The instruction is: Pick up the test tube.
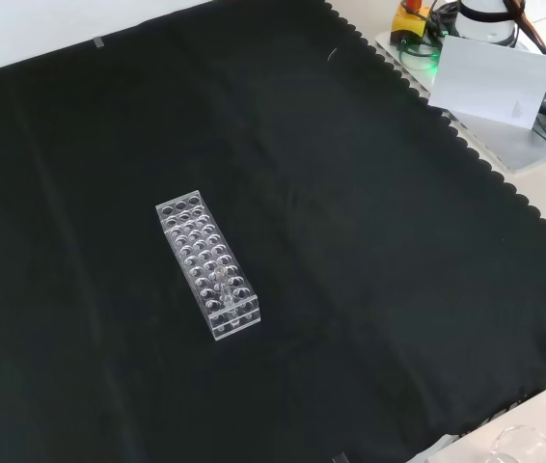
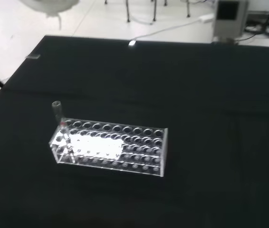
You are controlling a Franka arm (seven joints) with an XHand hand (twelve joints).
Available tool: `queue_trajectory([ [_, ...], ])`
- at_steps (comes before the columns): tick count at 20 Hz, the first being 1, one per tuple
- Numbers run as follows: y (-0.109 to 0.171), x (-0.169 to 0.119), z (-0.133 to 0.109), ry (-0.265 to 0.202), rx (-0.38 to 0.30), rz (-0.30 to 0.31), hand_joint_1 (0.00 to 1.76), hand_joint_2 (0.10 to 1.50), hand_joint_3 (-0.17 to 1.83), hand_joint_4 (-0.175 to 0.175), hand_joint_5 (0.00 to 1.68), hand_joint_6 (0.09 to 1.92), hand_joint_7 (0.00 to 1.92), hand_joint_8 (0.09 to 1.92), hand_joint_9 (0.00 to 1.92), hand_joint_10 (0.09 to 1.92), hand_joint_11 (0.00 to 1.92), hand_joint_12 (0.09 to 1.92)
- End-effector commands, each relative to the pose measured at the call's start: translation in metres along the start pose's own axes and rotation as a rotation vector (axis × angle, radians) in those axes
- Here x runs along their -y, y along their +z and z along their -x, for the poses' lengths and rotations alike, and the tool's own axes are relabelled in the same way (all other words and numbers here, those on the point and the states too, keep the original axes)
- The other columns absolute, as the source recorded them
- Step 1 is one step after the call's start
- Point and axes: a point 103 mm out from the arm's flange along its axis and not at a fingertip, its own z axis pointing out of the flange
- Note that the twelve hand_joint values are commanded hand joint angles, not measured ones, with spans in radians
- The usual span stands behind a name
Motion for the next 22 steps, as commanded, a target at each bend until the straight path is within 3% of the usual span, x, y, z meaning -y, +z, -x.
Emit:
queue_trajectory([
  [1,0.020,-0.065,-0.047,-0.114,0.014,-0.066,0.76,0.70,0.51,-0.053,0.16,0.09,0.15,0.84,0.15,0.99,0.00,1.41],
  [22,0.153,-0.189,-0.123,-0.182,-0.003,-0.285,0.78,0.70,0.52,-0.070,0.23,0.09,0.20,0.85,0.22,0.99,0.00,1.49],
])
